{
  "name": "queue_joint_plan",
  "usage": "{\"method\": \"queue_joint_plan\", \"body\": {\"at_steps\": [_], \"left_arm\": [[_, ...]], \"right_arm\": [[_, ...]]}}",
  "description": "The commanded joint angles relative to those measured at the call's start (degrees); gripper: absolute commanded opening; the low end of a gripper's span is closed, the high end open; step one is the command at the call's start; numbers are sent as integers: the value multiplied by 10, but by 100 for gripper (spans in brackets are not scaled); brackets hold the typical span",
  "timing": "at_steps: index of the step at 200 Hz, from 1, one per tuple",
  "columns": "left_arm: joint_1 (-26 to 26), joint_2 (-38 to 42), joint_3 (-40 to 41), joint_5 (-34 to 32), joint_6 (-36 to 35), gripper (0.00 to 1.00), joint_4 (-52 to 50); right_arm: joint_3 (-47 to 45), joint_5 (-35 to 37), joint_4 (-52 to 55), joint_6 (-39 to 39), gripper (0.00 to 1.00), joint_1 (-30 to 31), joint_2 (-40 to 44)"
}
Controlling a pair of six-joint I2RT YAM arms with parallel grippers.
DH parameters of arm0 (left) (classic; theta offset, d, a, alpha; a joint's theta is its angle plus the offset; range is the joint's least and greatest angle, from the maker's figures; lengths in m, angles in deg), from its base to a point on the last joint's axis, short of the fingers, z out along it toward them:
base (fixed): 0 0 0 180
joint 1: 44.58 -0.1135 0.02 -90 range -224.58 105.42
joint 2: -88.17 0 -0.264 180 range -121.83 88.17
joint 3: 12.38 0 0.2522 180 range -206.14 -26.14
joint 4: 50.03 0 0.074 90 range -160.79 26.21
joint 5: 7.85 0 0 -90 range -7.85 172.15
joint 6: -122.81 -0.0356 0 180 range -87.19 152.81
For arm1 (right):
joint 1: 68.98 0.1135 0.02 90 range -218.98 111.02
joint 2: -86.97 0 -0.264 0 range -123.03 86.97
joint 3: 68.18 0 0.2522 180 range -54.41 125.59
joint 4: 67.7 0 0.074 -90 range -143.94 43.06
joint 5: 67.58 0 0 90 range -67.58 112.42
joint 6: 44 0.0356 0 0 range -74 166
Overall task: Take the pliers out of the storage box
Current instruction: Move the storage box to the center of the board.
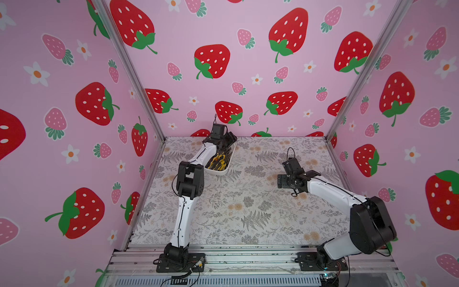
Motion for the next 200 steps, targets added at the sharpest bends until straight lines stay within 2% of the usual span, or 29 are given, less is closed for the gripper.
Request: {"method": "queue_joint_plan", "body": {"at_steps": [1, 31, 58, 81, 89, 108, 173, 194, 200], "left_arm": [[-8, 94, -26, -18, -110, 73, -111], [-21, 173, 1, -130, -275, 71, -307], [-58, 225, 123, -123, -339, 64, -361], [-89, 260, 234, -91, -351, 64, -316], [-99, 266, 261, -48, -352, 64, -293], [-109, 264, 290, -11, -356, 64, -271], [-109, 223, 273, -54, -371, 64, -284], [-109, 210, 268, -82, -369, 64, -278], [-108, 206, 263, -109, -369, 63, -278]], "right_arm": [[5, -9, 14, 7, 91, 13, 17], [0, -18, 20, 25, 91, 25, 30], [-15, -23, 26, 35, 90, 34, 48], [-31, -26, 26, 39, 89, 37, 69], [-34, -26, 28, 39, 89, 38, 74], [-39, -23, 39, 40, 89, 40, 88], [-63, -11, 62, 41, 89, 41, 124], [-68, -6, 67, 39, 89, 41, 134], [-69, -6, 69, 39, 89, 41, 136]]}}
